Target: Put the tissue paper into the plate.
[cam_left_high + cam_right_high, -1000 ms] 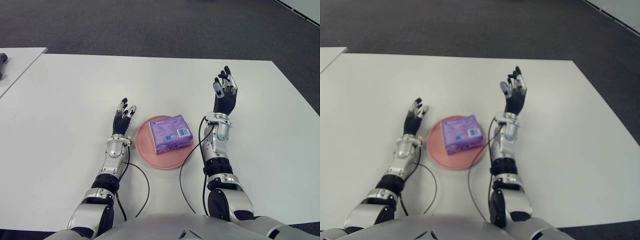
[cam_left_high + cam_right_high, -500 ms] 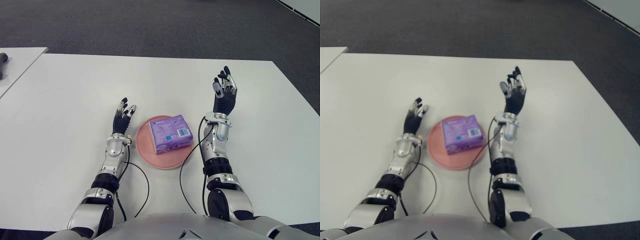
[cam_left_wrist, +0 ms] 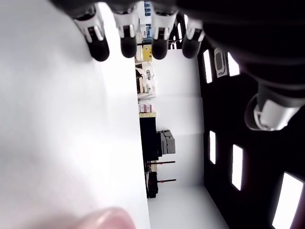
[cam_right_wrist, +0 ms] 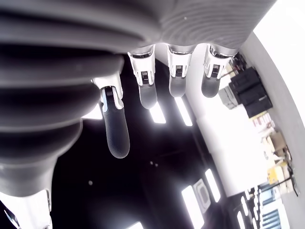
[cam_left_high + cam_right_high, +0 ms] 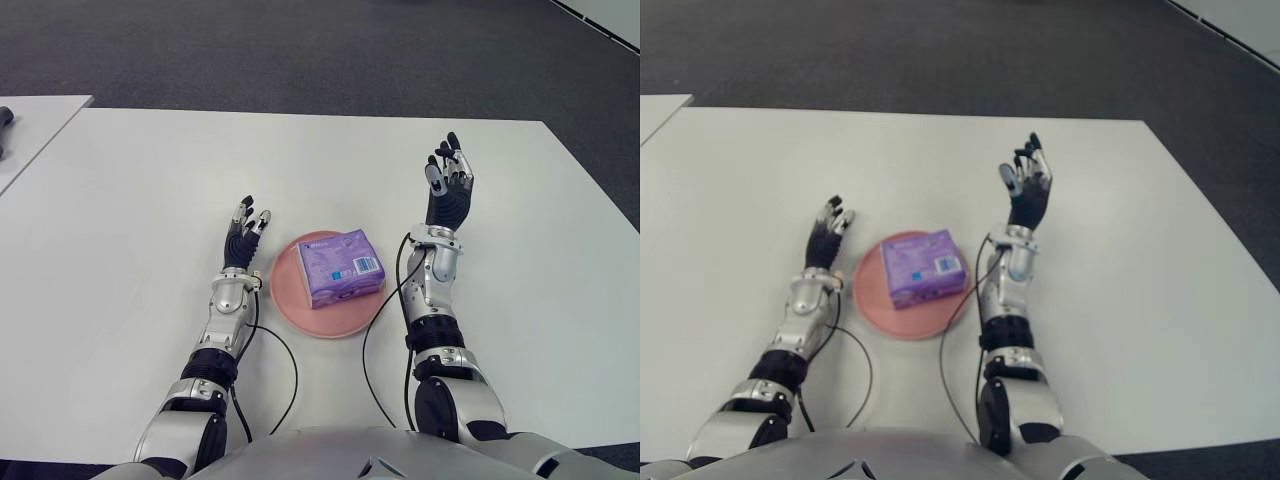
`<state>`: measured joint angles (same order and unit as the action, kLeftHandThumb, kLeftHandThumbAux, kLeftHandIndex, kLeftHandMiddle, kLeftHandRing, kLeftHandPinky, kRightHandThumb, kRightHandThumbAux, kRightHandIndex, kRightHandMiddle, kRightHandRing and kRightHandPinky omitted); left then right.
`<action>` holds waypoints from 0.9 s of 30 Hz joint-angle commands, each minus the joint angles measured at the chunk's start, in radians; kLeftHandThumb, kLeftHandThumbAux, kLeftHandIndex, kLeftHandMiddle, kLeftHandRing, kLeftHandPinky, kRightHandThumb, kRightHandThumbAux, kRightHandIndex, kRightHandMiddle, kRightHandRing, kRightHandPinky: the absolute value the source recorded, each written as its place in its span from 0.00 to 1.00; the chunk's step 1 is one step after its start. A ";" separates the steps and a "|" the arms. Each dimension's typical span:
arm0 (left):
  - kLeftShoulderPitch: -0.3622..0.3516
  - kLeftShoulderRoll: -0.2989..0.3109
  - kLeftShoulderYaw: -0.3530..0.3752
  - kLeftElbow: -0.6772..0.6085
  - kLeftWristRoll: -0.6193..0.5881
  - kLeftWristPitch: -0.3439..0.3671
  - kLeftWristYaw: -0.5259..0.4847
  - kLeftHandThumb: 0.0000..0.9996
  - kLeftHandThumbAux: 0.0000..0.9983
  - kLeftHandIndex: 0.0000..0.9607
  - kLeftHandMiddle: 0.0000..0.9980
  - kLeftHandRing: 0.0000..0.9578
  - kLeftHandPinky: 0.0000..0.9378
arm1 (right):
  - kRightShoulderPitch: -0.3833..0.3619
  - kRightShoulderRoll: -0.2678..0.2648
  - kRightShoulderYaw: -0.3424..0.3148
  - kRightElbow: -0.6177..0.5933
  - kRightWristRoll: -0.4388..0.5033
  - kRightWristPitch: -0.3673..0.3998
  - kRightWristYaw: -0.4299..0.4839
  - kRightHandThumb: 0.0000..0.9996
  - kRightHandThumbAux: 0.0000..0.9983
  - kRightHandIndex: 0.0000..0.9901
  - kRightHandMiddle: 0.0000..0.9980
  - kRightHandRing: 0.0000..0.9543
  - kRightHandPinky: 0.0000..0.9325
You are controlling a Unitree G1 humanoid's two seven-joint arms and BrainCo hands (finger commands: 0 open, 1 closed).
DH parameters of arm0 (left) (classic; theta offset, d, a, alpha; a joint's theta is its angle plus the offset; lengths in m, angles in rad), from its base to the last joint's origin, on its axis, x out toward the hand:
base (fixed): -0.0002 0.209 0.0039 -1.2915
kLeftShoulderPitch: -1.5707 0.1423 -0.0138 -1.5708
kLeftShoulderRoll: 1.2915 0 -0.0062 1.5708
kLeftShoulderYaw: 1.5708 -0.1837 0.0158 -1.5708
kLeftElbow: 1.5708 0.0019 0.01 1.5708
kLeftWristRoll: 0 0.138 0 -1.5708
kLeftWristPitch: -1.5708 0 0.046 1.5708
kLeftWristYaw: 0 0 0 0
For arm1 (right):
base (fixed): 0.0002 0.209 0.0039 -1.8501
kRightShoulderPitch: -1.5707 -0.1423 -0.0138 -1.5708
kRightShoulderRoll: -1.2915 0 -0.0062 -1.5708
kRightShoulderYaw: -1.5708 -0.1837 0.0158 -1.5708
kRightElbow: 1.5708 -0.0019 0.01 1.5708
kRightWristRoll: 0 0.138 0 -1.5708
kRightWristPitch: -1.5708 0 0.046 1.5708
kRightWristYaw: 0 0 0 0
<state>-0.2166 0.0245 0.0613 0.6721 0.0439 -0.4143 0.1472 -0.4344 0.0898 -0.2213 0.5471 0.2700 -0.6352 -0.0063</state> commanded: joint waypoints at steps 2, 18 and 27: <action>0.029 -0.005 0.000 0.004 -0.005 0.029 -0.009 0.00 0.44 0.00 0.00 0.00 0.00 | 0.003 0.008 -0.002 0.006 -0.012 0.011 -0.008 0.69 0.72 0.43 0.14 0.04 0.00; 0.029 0.021 0.008 0.012 -0.002 -0.034 -0.020 0.00 0.44 0.00 0.00 0.00 0.00 | 0.006 0.017 0.002 0.000 -0.022 0.010 -0.015 0.69 0.72 0.43 0.14 0.04 0.00; 0.026 0.029 0.019 0.010 -0.005 -0.055 -0.013 0.00 0.46 0.00 0.00 0.00 0.00 | 0.009 0.026 0.008 -0.003 -0.031 0.006 -0.023 0.69 0.72 0.43 0.14 0.04 0.00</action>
<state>-0.2051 0.0462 0.0703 0.6696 0.0448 -0.4651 0.1392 -0.4343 0.1010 -0.2173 0.5464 0.2535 -0.6353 -0.0201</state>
